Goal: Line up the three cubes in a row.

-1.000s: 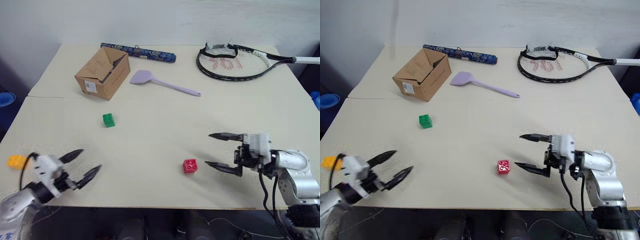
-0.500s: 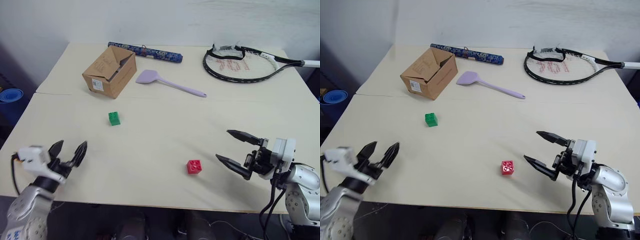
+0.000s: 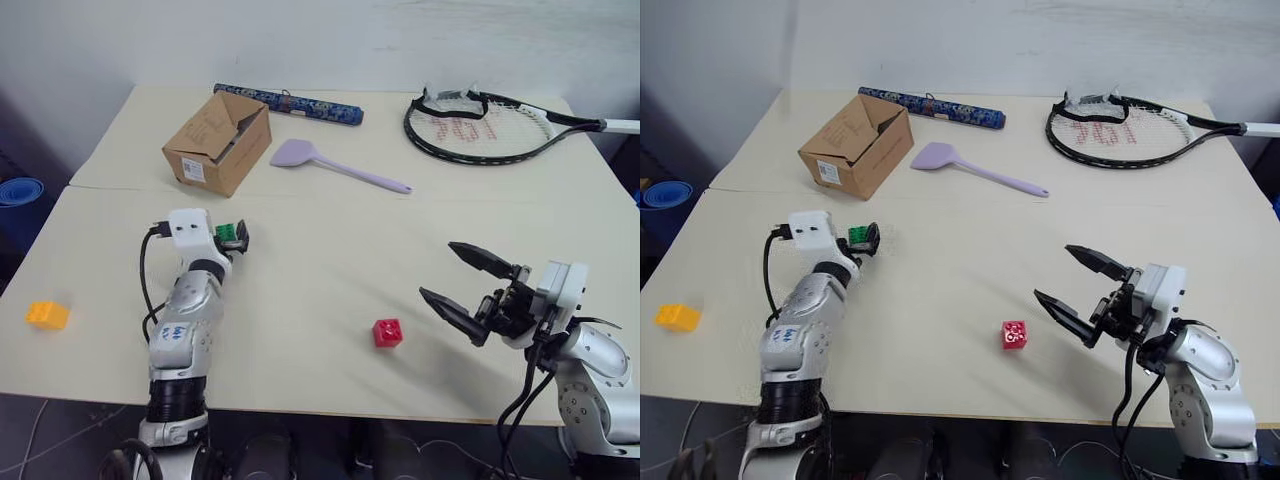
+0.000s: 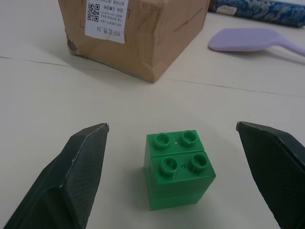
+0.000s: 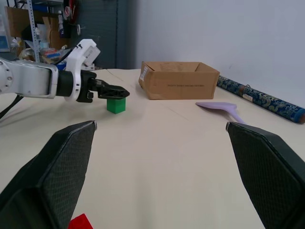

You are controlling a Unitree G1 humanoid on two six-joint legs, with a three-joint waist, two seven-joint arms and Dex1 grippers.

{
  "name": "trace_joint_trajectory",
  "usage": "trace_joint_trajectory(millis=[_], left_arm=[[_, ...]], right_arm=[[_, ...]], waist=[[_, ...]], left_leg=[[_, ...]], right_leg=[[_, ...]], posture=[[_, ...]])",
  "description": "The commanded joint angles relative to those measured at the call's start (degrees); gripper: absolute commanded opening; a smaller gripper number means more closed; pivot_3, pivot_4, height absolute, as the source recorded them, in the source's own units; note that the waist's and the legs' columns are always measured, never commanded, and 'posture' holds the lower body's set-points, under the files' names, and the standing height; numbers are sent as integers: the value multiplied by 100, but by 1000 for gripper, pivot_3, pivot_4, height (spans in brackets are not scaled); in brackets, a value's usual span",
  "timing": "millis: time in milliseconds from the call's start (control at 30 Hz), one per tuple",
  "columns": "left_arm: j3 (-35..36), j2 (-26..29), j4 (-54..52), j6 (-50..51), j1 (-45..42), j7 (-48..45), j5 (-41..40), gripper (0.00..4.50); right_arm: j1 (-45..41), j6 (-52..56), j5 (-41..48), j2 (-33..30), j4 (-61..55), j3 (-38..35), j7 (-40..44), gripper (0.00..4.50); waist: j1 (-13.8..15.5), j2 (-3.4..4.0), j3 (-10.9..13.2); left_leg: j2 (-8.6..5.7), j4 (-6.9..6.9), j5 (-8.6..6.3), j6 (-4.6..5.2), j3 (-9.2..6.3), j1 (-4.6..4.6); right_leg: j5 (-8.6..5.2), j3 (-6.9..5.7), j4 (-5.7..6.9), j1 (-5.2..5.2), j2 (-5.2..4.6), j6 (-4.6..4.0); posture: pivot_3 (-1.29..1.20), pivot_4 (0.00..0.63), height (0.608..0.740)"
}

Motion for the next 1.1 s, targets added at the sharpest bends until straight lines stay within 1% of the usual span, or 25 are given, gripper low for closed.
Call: trace_joint_trajectory(millis=[33,100,200,333,433,467,500,567,600,667,733,767,800,833,867,933,1033,1100], left_arm=[[-138,-79,277,-309,-149,57,327,4500],[-161,-149,411,-409,-189,43,391,4500],[-143,-225,457,-425,-177,88,505,3957],[-113,-274,448,-445,-162,50,568,2761],[-153,-246,236,-342,-57,-54,576,1808],[-172,-166,173,-395,-1,-236,540,1509],[-163,-36,105,-511,52,-552,432,1508],[31,274,-98,-878,134,-1695,-239,1508],[108,384,-145,-977,145,-2099,-486,1508],[204,1063,-318,-767,213,-3812,-1407,1508],[188,1925,-474,-630,289,-5617,-2143,1508],[64,2326,-439,-726,298,-6264,-2163,1508],[-37,2589,-386,-818,294,-6669,-2149,1508],[-395,2969,-120,-1433,276,-7437,-1778,1508],[-736,3221,132,-1854,224,-8013,-1467,1508],[-1204,3328,466,-2378,59,-8618,-1159,1508],[-1690,2930,745,-2792,-211,-8761,-886,1508],[-1917,2678,823,-2783,-286,-8749,-780,1508]], right_arm=[[-24,-92,18,19,-202,-84,-92,4469],[-28,-108,11,28,-195,-71,-111,4469],[-30,-129,5,36,-176,-37,-98,4500],[-41,-144,-13,52,-146,-21,-80,4500],[69,-486,-155,180,235,43,181,4500],[101,-577,-184,202,340,42,268,4500],[122,-652,-207,201,424,31,350,4500],[173,-811,-215,174,619,-29,532,4500],[173,-860,-212,159,689,-46,588,4500],[243,-958,-158,50,856,-168,797,4500],[354,-1027,-94,-94,992,-314,1044,4500],[397,-1046,-79,-157,1045,-358,1139,4500],[418,-1061,-68,-197,1085,-382,1201,4500],[542,-1152,-104,-302,1188,-435,1407,4500],[667,-1245,-134,-392,1306,-489,1612,4500],[842,-1372,-132,-486,1469,-574,1848,4500],[1001,-1500,-146,-533,1548,-655,1999,4500],[1107,-1507,-100,-514,1489,-727,1969,4500]], waist=[[1,-1,1],[2,-1,1],[2,-2,1],[1,-2,1],[0,-4,0],[-1,-4,0],[-2,-4,0],[-8,-4,1],[-12,-4,1],[-26,-4,1],[-38,-2,1],[-38,-2,1],[-37,3,-2],[-34,5,-3],[-17,7,-4],[21,20,-8],[35,20,-3],[7,14,1]], left_leg=[[0,0,0,1,0,0],[0,0,0,1,-2,-1],[-1,1,1,2,-2,-2],[-1,1,2,2,-3,-1],[0,1,2,2,-3,-1],[-1,1,2,2,-3,0],[-1,1,2,2,-3,0],[-2,1,2,2,-2,0],[0,1,3,0,-3,-2],[2,4,5,-1,-3,-1],[4,6,6,-5,-3,1],[4,6,6,-5,-2,0],[4,6,6,-7,-2,0],[4,6,6,-7,-2,1],[2,6,5,-7,-2,3],[-6,6,5,-5,-4,5],[-17,6,5,13,-5,-2],[-17,6,4,18,-2,-6]], right_leg=[[0,0,0,0,-1,0],[0,-3,-1,0,-1,0],[0,-4,-1,0,-2,0],[0,-4,0,0,-3,1],[0,-5,0,1,-2,1],[0,-6,0,1,-2,1],[0,-5,0,1,-3,1],[0,-5,1,0,-3,1],[0,-7,1,-1,-3,0],[0,-7,6,-1,-3,0],[-1,-8,7,-2,-1,-3],[-3,-7,10,-4,0,-5],[-4,-8,10,-5,1,-6],[-5,-8,7,-3,3,-8],[-5,-6,6,-1,3,-8],[-5,-11,1,3,9,-8],[0,-6,-22,2,3,2],[7,0,-24,3,-9,14]], posture=[[0,150,740],[0,150,740],[0,150,740],[0,150,740],[0,150,740],[0,150,740],[0,150,740],[0,150,740],[0,150,740],[0,150,740],[0,150,740],[0,150,740],[0,150,740],[0,150,740],[0,150,740],[0,150,740],[0,150,740],[0,150,740]])
